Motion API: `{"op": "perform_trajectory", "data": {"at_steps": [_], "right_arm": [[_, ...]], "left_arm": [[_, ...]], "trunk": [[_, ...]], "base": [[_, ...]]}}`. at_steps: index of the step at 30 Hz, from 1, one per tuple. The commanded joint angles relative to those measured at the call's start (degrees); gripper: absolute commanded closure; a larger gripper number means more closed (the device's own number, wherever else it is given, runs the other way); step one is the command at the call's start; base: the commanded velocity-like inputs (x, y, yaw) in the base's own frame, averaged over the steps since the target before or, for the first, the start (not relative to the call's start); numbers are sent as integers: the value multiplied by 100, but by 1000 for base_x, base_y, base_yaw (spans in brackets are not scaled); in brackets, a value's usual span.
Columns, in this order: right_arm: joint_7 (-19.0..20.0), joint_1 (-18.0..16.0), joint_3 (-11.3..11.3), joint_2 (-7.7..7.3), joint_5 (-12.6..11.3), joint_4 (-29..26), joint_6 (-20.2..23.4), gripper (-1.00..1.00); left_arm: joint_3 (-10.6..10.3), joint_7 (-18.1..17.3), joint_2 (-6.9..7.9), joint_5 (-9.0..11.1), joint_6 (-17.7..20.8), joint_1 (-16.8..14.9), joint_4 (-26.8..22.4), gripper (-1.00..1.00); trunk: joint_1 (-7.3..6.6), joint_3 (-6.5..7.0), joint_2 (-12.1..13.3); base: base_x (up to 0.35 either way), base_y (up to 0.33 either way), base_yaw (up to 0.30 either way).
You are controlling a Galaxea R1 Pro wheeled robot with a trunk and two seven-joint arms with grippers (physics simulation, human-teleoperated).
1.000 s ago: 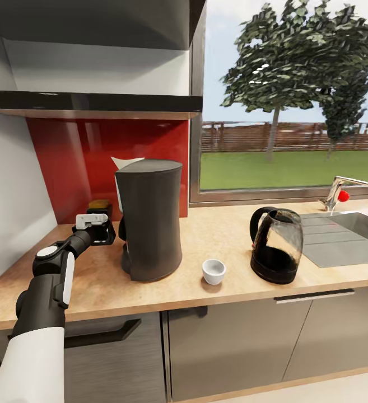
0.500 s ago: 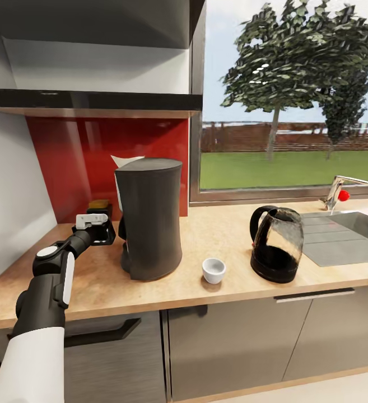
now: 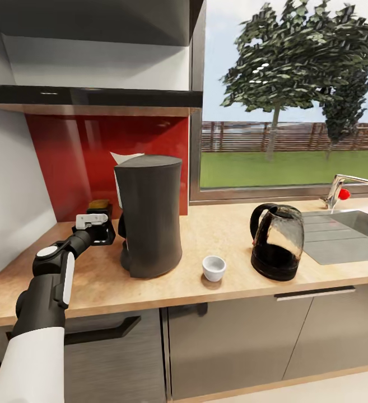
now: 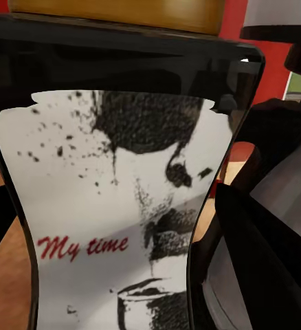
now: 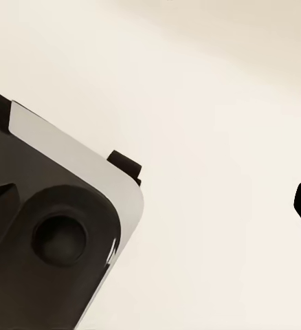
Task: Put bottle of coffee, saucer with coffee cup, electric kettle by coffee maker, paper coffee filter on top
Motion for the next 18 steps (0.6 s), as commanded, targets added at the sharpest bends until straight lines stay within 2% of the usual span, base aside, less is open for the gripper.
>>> {"op": "perform_trajectory", "data": {"at_steps": [1, 4, 8, 13, 18], "right_arm": [[4, -5, 40, -5, -62, -15, -19, -100], [4, -9, 38, -5, -60, -15, -19, -100], [4, -10, 37, -5, -59, -15, -19, -100], [4, -11, 36, -5, -57, -15, -19, -100], [4, -8, 39, -5, -56, -15, -19, -100]], "left_arm": [[19, -58, -8, -59, 17, -7, -7, 100], [19, -58, -8, -60, 17, -7, -7, 100], [19, -58, -8, -60, 17, -7, -7, 100], [19, -58, -8, -60, 17, -7, -7, 100], [19, -58, -8, -60, 17, -7, -7, 100]], "trunk": [[0, -7, -4], [0, -7, -4], [88, -78, -164], [88, -78, -164], [176, -150, -325]], "base": [[0, 0, 0], [0, 0, 0], [0, 0, 0], [0, 0, 0], [0, 0, 0]]}}
